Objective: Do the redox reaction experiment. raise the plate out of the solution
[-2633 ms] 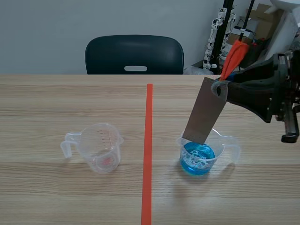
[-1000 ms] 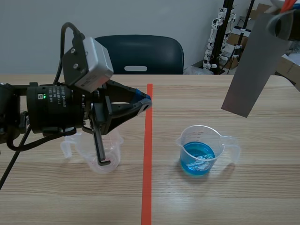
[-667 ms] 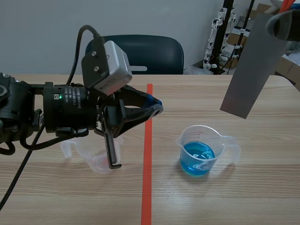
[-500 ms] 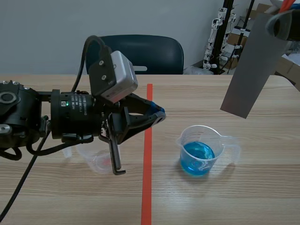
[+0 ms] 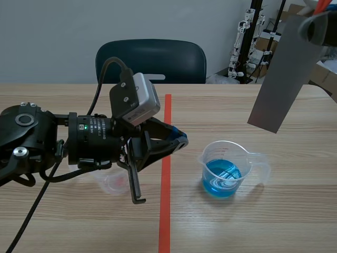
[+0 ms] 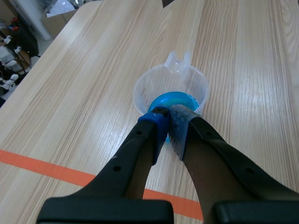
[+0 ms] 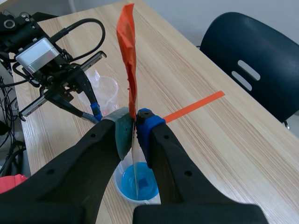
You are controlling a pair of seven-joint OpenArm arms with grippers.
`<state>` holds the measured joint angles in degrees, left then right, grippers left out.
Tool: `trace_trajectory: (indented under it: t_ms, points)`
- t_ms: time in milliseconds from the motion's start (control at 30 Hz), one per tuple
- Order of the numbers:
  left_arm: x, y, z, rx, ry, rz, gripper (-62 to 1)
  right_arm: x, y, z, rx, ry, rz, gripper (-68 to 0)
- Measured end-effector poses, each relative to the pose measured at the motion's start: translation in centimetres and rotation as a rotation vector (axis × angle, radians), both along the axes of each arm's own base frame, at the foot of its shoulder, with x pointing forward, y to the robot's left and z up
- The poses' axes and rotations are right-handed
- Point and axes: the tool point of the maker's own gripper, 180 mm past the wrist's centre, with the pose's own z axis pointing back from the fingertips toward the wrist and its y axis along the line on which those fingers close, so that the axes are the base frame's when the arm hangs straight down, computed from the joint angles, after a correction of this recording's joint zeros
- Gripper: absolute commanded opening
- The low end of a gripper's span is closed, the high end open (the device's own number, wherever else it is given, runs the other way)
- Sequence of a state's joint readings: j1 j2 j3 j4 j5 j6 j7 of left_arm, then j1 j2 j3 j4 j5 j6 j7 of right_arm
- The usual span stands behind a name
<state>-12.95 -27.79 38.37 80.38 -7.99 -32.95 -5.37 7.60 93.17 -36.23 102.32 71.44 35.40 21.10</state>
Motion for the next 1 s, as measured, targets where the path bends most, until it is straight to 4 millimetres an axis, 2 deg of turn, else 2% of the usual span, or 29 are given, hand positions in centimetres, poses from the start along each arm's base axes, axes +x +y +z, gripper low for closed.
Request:
trace_trajectory:
  t_ms: [1000]
  points:
    - [0.4,-0.1,0.45,-0.003,-0.015,0.0,-58.2,-0.01,-0.03,-0.13,-0.007,0.004,0.0,-66.9]
